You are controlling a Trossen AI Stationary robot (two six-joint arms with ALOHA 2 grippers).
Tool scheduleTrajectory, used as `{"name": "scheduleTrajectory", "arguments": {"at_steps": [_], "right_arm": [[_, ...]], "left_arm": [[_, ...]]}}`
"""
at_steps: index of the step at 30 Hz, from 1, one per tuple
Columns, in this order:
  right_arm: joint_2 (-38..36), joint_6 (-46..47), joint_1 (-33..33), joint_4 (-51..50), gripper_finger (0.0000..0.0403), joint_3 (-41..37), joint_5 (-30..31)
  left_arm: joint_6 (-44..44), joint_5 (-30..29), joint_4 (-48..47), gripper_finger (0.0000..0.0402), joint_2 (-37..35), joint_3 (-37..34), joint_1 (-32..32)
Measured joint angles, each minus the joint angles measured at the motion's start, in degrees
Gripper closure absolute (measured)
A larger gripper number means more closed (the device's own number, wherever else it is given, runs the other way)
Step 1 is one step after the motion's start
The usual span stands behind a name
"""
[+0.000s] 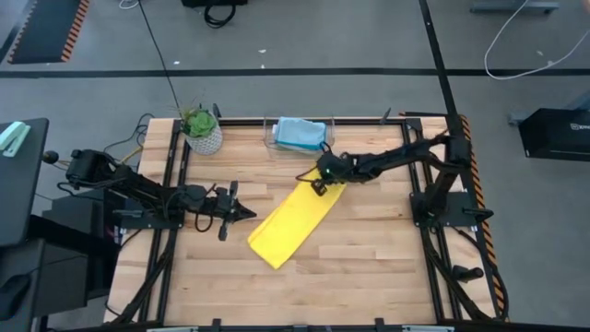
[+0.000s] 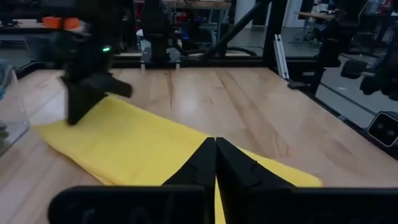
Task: Fold microfiber towels
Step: Fold the yellow microfiber cloth
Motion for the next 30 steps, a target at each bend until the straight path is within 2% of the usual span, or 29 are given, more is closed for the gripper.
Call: {"name": "scheduleTrajectory", "arguments": {"at_steps": [3, 7, 12, 16, 19, 23, 26, 30], "right_arm": [[2.2, -5.4, -3.5, 8.4, 0.0399, 0.1, -3.7], [2.9, -12.3, -5.6, 12.0, 0.0400, 0.6, -6.2], [-2.1, -18.0, -1.0, 11.4, 0.0400, 2.3, -6.5], [-6.3, -18.7, 5.2, 9.9, 0.0400, 2.1, -3.5], [-7.7, -18.6, 9.8, 8.5, 0.0399, 2.0, -0.5], [-7.9, -18.0, 14.4, 7.4, 0.0399, 1.9, 0.8], [-7.9, -16.3, 16.5, 7.2, 0.0399, 1.9, 1.8], [-7.9, -16.0, 18.6, 7.2, 0.0399, 1.9, 4.4]], "left_arm": [[0.0, 0.0, -1.4, 0.0388, 0.0, 0.0, 0.0], [0.0, -0.3, -8.3, 0.0396, 0.0, 0.2, 0.5], [-0.1, -1.0, -22.6, 0.0383, 0.0, 3.2, 0.2], [2.4, -0.9, -30.4, 0.0368, 0.0, 7.2, -3.3], [2.5, -0.9, -38.1, 0.0334, 0.0, 11.3, -6.6], [6.1, -0.8, -52.5, 0.0262, 0.2, 17.0, -12.0], [11.1, -2.5, -54.7, 0.0209, 2.2, 18.7, -15.2], [18.5, -11.1, -54.3, 0.0169, 6.0, 19.1, -17.2]]}}
